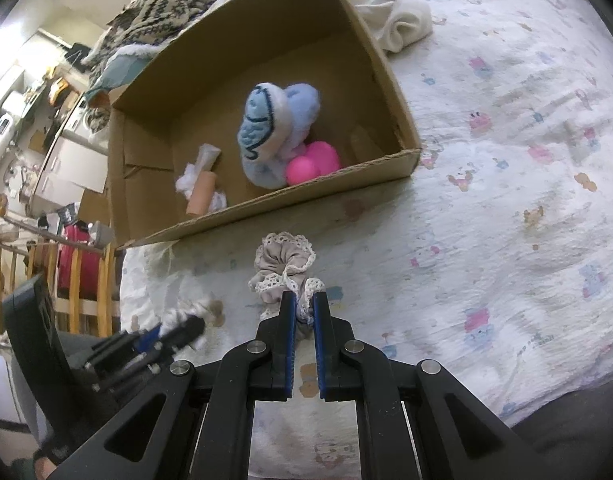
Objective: Organize soft objects
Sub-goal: 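Carry both scrunchies over the box and lower them inside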
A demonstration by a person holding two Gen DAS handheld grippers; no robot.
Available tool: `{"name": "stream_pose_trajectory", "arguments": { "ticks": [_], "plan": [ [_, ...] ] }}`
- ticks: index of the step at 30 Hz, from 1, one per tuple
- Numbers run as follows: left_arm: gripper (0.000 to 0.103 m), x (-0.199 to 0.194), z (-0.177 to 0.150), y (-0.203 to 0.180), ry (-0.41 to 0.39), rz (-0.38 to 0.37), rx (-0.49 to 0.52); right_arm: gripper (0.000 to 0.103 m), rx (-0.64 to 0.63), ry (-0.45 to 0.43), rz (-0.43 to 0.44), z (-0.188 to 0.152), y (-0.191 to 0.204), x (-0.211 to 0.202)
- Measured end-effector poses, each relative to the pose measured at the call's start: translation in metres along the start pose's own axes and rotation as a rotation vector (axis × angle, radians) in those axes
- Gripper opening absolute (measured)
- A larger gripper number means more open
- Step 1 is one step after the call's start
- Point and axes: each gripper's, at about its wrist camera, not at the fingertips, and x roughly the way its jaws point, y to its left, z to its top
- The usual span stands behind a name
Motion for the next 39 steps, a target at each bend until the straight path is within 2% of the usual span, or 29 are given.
{"name": "stream_pose_trajectory", "arguments": {
  "ticks": [14,17,21,24,28,33,39],
  "plan": [
    [0.013,-0.02,0.004,0.032,-0.069,0.102,-0.095,0.01,-0.118,-0.041,0.054,-0.005,0.03,-0.01],
    [0.013,-0.046,0.008,0.033,-0.139,0.079,-0.116,0.01,-0.127,-0.074,0.093,-0.004,0.034,-0.02],
    [0.013,-0.082,0.03,0.032,-0.221,0.095,-0.101,0.01,-0.133,-0.133,0.116,0.005,0.044,-0.039],
    [0.013,-0.091,0.048,0.032,-0.246,0.089,-0.086,0.01,-0.143,-0.182,0.122,0.015,0.051,-0.052],
    [0.013,-0.093,0.075,0.032,-0.265,0.12,-0.018,0.01,-0.145,-0.224,0.134,0.033,0.058,-0.065],
    [0.013,-0.089,0.102,0.032,-0.274,0.12,-0.019,0.01,-0.151,-0.277,0.139,0.059,0.064,-0.073],
    [0.013,-0.075,0.119,0.027,-0.277,0.128,0.002,0.01,-0.152,-0.307,0.124,0.083,0.065,-0.067]
  ]
}}
